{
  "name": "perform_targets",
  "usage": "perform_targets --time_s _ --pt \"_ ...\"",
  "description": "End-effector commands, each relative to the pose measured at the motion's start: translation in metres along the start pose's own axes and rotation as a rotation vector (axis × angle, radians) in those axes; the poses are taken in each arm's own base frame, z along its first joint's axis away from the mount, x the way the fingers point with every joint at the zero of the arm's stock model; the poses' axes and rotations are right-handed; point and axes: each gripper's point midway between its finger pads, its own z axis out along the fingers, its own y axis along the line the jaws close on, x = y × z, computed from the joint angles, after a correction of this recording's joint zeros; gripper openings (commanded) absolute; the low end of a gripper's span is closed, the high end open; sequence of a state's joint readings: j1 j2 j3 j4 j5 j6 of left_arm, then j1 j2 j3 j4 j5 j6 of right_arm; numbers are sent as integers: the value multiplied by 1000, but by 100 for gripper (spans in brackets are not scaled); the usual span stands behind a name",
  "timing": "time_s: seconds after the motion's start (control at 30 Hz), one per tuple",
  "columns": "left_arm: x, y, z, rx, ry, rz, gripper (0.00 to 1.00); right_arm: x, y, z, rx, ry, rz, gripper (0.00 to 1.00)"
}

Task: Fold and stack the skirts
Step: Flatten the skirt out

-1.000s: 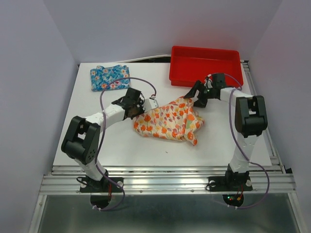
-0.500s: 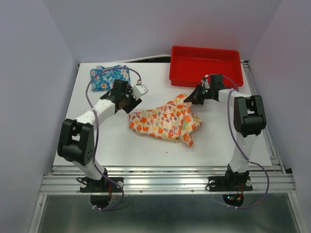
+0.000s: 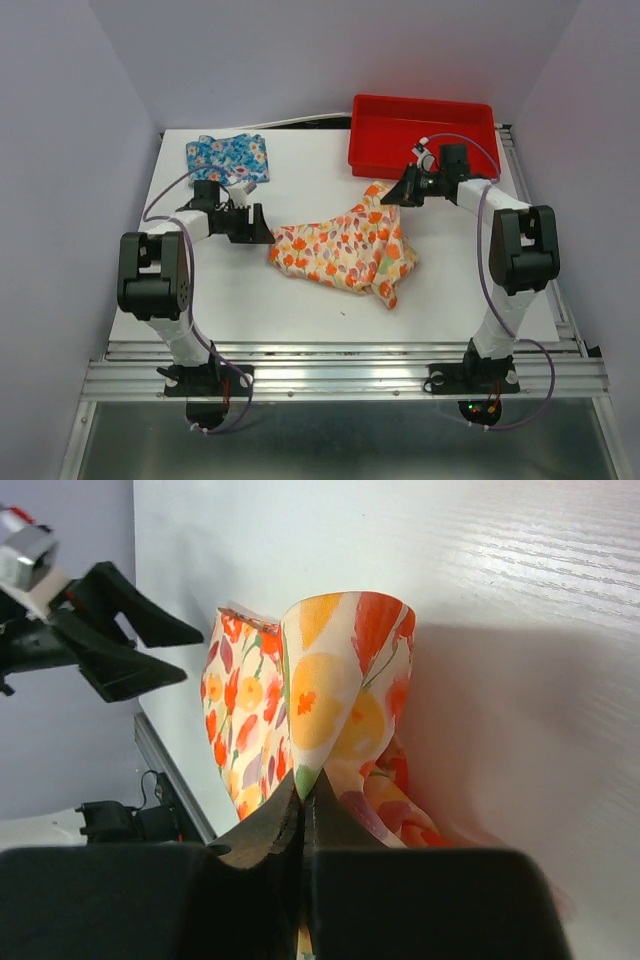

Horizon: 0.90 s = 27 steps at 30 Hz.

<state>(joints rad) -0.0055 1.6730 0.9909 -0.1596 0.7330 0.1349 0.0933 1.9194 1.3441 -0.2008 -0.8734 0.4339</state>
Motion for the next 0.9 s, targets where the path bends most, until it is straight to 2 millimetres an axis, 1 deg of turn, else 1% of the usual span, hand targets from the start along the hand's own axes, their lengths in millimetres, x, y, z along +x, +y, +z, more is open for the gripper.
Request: perform_targets --time_s 0.0,0.03,0.07,0.17,0.2,0.23,0.3,0.33,0.4,0.43,0.47,0.5,0.53,0.6,0.63,0.67,0.7,0.73,0.77,0.83,0.87 --pt "20 -17 20 143 41 -214 73 -10 32 -14 -52 -6 -147 1" --pt "22 -14 24 138 46 -238 74 -10 33 -15 -54 -7 -171 1" --pt "24 -7 30 124 49 -253 74 -9 37 -14 -55 2 -182 1" --pt "22 0 39 113 49 -301 74 -8 39 -17 -51 9 -207 1" --pt "25 4 44 109 58 -319 74 -9 40 -17 -49 8 -212 1" --pt "18 6 48 105 39 -309 73 -9 40 -18 -50 10 -218 1" --pt "18 8 56 107 44 -320 70 -9 40 -19 -49 13 -218 1" --pt "18 8 62 108 53 -329 63 -10 40 -19 -42 9 -220 1" --pt "14 9 65 109 51 -336 53 -11 42 -20 -42 4 -225 1" --pt "12 10 66 110 47 -340 40 -14 44 -20 -44 0 -230 1" --pt "8 12 66 99 36 -335 33 -15 45 -21 -42 -3 -232 1" --pt "0 12 65 93 17 -319 24 -18 47 -22 -42 -11 -240 1" --pt "-8 14 62 84 -5 -305 10 -23 50 -23 -39 -24 -261 1" --pt "-29 10 53 78 -57 -258 0 -31 56 -27 -30 -46 -291 1" --pt "-46 10 47 67 -91 -211 0 -36 63 -31 -31 -65 -325 1" --pt "-62 6 36 62 -133 -175 0 -44 70 -36 -27 -88 -354 1" --pt "-73 3 29 60 -159 -150 0 -49 76 -39 -28 -103 -374 1" --pt "-90 -2 20 61 -196 -115 0 -54 82 -43 -27 -120 -395 1" --pt "-108 -10 3 56 -247 -58 0 -65 95 -51 -20 -158 -434 1" --pt "-135 -25 -20 50 -321 35 0 -77 109 -61 -8 -205 -481 1" --pt "-147 -32 -33 41 -359 103 0 -88 114 -68 22 -247 -519 1"
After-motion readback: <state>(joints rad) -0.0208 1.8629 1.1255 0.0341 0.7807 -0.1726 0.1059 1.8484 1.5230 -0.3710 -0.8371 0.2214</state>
